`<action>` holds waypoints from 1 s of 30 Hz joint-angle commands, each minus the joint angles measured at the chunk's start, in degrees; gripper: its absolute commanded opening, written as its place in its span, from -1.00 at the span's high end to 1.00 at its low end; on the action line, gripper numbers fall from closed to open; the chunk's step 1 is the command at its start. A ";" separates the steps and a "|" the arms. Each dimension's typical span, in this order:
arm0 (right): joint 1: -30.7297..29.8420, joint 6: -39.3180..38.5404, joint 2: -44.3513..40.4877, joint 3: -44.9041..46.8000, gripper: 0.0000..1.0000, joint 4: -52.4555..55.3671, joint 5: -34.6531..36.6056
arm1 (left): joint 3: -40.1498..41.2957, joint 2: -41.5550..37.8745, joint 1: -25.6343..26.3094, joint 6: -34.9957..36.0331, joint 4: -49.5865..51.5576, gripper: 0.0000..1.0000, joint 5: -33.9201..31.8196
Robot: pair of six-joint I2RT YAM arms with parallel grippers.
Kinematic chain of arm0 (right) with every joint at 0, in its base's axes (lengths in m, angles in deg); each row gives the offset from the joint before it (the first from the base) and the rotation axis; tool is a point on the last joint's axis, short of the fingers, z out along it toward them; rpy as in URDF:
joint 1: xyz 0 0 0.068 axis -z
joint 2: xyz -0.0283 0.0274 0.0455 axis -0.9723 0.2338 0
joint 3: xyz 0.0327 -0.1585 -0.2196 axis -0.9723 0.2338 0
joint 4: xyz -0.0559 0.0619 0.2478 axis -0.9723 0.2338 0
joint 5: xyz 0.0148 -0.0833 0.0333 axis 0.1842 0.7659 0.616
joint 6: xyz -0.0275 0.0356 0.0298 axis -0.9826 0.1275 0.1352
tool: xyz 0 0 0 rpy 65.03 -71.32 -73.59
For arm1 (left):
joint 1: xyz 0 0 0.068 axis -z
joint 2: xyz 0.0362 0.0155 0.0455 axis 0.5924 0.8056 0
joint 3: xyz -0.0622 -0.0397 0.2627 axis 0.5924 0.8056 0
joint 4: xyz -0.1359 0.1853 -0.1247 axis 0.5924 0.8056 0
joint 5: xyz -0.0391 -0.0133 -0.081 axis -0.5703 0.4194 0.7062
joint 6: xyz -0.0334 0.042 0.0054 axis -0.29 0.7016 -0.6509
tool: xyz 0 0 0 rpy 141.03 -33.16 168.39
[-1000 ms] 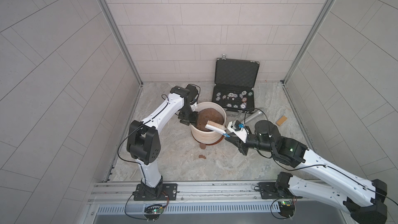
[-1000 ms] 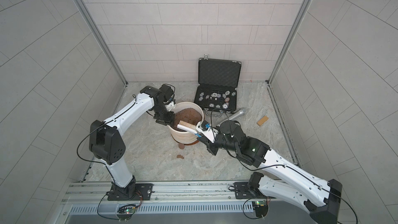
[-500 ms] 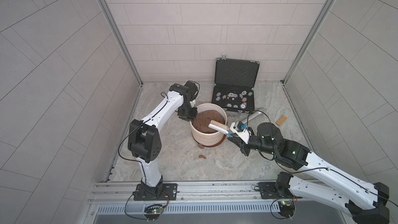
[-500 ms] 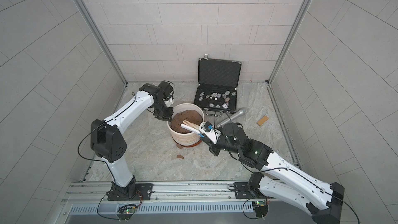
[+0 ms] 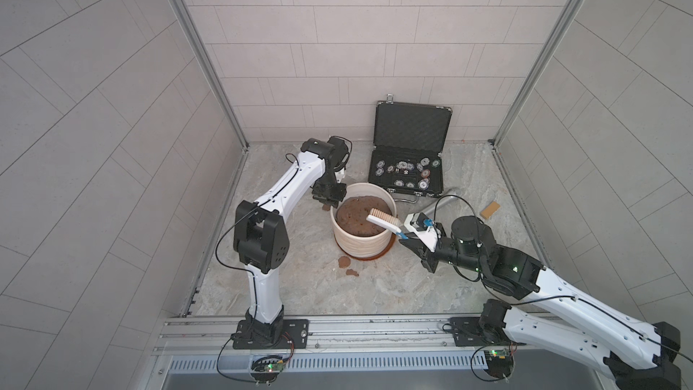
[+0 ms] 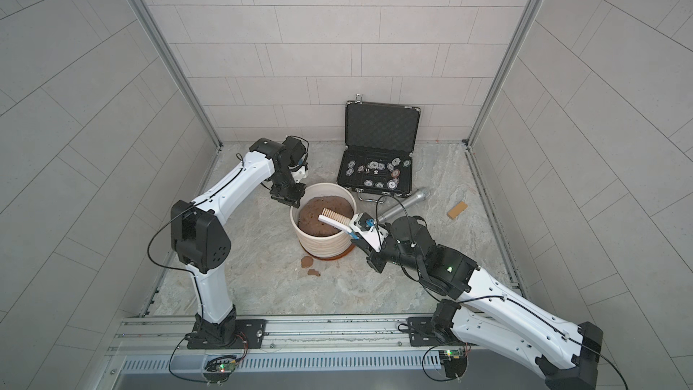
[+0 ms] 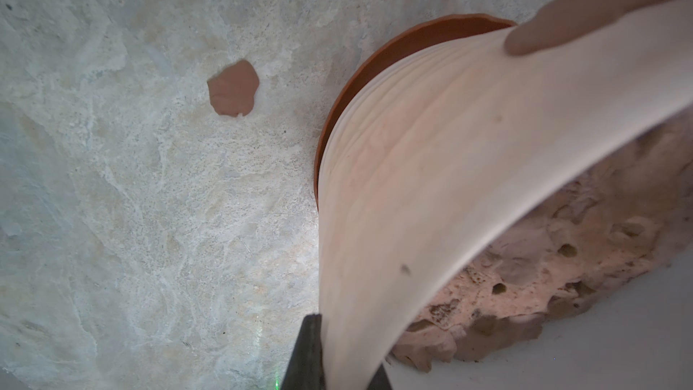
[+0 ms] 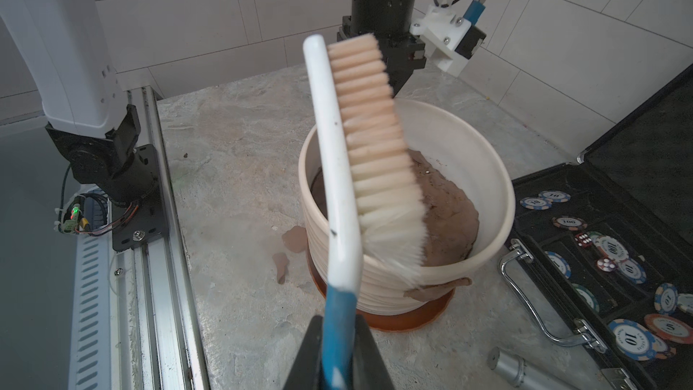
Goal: Scrub the dried mud off the ceramic pot
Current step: Rotate the pot on the tray.
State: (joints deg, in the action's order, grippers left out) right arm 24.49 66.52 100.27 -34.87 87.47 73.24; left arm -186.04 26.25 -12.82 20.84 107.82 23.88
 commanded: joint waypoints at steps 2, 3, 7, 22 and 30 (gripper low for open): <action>0.31 0.35 -2.13 0.43 1.00 -1.39 0.91 | -6.25 -1.41 0.05 6.18 3.76 1.00 11.07; 0.31 0.35 -2.39 0.52 1.00 -1.28 1.02 | -6.46 -1.52 0.09 7.03 3.80 1.00 12.00; 0.31 0.33 -3.08 0.86 1.00 -1.09 1.34 | -7.46 -1.71 0.13 10.53 4.80 1.00 16.34; 0.31 -0.38 -4.40 0.32 1.00 1.43 -3.76 | -25.67 12.46 0.74 33.84 13.25 0.98 17.25; 0.31 -1.56 -4.35 1.32 1.00 2.11 -10.82 | -31.53 16.07 1.78 43.83 15.20 0.38 16.62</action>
State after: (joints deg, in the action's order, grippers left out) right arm 24.76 66.06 95.96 -34.39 89.15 67.38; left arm -212.93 42.75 -12.08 59.26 119.25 32.25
